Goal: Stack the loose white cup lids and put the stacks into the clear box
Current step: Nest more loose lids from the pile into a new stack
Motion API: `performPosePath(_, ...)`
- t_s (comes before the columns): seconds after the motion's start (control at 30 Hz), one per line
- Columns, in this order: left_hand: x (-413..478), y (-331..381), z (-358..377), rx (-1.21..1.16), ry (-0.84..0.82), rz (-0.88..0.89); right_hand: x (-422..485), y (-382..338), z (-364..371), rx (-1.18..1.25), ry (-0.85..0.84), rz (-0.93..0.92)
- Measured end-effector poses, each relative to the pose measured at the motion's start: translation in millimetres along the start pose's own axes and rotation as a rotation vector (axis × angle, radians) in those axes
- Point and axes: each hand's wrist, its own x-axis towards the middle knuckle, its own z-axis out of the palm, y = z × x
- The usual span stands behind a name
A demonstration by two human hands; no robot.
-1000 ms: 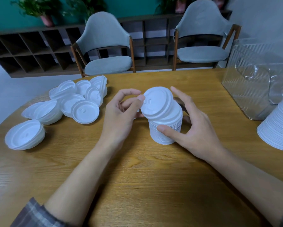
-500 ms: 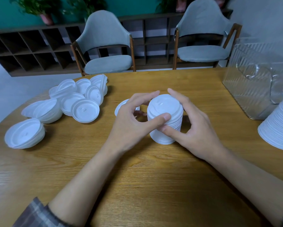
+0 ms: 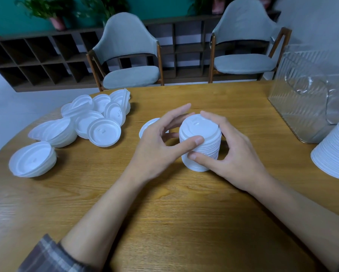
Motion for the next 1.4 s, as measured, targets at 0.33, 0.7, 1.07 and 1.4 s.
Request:
performPosePath(0.33, 7.1, -17.3, -29.2, 0.604, 0.244, 0.040, 0.7, 1.7, -2.1, -0.004, 0.050, -0.002)
performPosePath(0.7, 10.4, -31.5, -32.5, 0.696, 0.212, -0.036, 0.4, 0.9, -4.0, 0.000, 0.037, 0.018)
performPosePath(1.07, 10.9, -3.2, -22.3, -0.191, 0.402, -0.106, 0.8, -1.0, -1.9, 0.028, 0.110, -0.023)
performPosePath(1.4, 8.3, 1.3, -7.5, -0.327, 0.151, -0.133, 0.8, 0.4, -2.8, 0.056, 0.074, 0.029)
